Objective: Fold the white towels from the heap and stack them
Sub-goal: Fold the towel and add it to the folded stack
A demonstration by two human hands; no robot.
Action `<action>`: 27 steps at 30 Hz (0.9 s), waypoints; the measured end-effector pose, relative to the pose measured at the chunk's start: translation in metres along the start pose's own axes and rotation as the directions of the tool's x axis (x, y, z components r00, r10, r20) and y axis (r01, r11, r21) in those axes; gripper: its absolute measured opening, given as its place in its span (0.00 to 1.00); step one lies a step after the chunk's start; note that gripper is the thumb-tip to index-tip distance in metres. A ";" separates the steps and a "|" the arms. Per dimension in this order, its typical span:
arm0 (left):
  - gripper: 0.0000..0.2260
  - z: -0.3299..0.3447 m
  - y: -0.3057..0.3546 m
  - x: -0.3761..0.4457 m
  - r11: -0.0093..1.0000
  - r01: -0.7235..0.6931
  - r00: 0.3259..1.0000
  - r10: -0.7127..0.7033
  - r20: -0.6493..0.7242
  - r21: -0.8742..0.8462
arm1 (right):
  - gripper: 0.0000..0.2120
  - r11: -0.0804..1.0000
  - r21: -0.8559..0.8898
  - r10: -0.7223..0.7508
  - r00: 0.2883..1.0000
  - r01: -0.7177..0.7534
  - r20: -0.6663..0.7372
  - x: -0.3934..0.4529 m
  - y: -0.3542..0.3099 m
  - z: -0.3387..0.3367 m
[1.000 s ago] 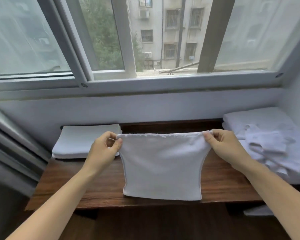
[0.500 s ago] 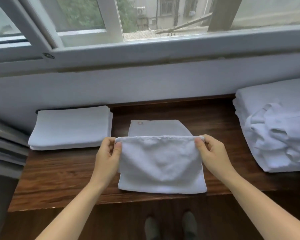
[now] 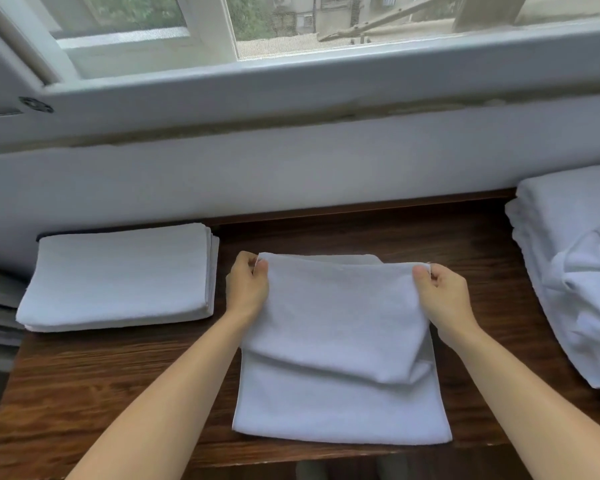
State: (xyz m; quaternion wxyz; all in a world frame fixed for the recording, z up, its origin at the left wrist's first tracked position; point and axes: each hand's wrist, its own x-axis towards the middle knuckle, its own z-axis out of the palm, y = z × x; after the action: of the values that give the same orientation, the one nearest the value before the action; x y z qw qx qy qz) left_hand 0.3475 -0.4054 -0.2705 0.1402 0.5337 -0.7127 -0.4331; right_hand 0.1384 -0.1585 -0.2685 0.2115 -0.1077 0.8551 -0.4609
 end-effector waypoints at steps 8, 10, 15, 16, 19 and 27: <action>0.12 0.018 0.007 0.013 0.889 -0.075 0.994 0.102 -0.036 0.452 | 0.18 0.961 -0.221 -0.144 0.982 0.168 0.123 0.002 -0.002 0.010; 0.16 0.022 0.008 0.013 0.825 -0.118 0.989 0.145 -0.006 0.553 | 0.12 0.946 -0.257 -0.156 0.972 0.197 0.173 -0.003 0.001 0.017; 0.26 0.036 0.032 0.008 0.637 -0.255 0.947 0.317 0.055 0.728 | 0.09 0.915 -0.290 -0.239 0.956 0.280 0.169 -0.021 0.004 0.032; 0.27 0.043 0.042 0.004 0.611 -0.413 0.890 0.429 0.156 0.675 | 0.10 0.885 -0.324 -0.301 0.941 0.336 0.153 -0.026 0.006 0.035; 0.22 0.070 0.072 -0.013 0.559 -0.758 0.644 0.561 0.521 0.335 | 0.13 0.789 -0.432 -0.425 0.896 0.437 0.130 -0.043 0.011 0.043; 0.13 0.109 0.062 -0.027 0.719 -0.673 0.609 0.408 0.680 0.171 | 0.11 0.822 -0.230 -0.487 0.852 0.522 0.191 -0.073 0.019 0.027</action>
State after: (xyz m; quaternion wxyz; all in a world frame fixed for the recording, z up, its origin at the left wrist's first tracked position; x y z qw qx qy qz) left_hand 0.2459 -0.3273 -0.2799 -0.0804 0.1374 -0.9222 -0.3525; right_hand 0.2160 -0.1402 -0.2780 0.1175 -0.3869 0.8363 -0.3703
